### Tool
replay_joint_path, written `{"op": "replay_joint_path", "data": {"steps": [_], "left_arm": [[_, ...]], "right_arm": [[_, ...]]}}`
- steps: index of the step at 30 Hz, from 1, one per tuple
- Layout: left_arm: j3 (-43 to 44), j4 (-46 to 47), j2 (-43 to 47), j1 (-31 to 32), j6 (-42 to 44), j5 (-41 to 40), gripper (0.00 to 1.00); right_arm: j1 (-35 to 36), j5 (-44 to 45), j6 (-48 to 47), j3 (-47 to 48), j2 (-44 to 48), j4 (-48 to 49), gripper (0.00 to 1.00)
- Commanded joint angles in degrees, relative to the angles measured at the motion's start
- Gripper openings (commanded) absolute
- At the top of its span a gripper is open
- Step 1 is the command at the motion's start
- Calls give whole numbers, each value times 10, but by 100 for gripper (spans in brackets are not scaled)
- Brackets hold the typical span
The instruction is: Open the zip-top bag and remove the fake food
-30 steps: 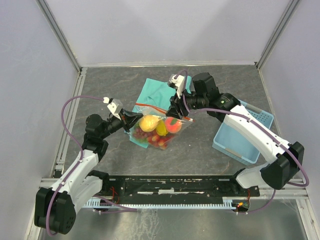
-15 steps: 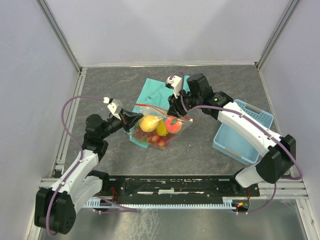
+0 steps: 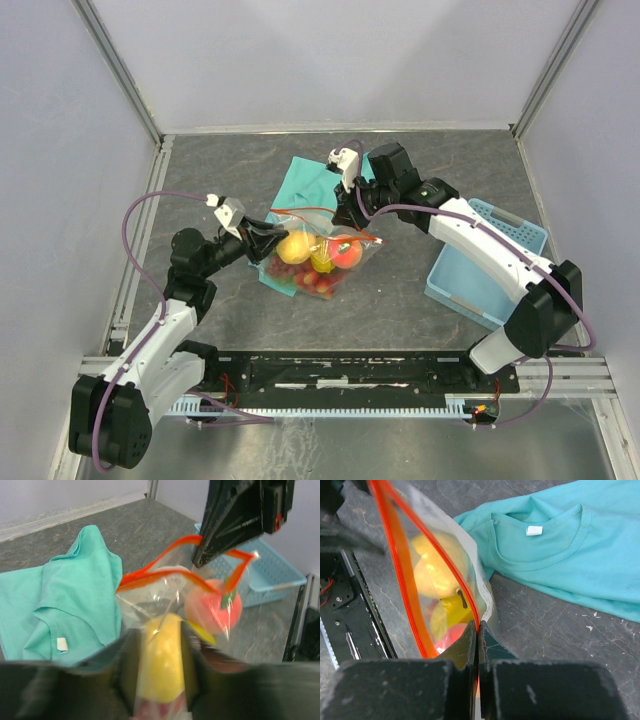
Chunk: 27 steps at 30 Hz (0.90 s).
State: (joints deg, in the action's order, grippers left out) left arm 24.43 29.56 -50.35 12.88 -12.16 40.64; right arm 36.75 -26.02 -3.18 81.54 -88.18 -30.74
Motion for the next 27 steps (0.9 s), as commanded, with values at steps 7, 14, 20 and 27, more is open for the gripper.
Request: {"op": "replay_joint_path", "data": {"steps": [7,14,20,27], "left_arm": [[136,-251,99,-9,-124,-120,82],[163,-427,156,-8,-290,-189,77],[126,-401,288,-6,-445,-176,68],[154,-464,276,-6,-408,-161,70]], "right_arm": [[3,30,58,97,6,83,1],[3,88,94,73,17,127,2],[5,98,122,30,20,159,2],[16,115,151,25,7,176,2]]}}
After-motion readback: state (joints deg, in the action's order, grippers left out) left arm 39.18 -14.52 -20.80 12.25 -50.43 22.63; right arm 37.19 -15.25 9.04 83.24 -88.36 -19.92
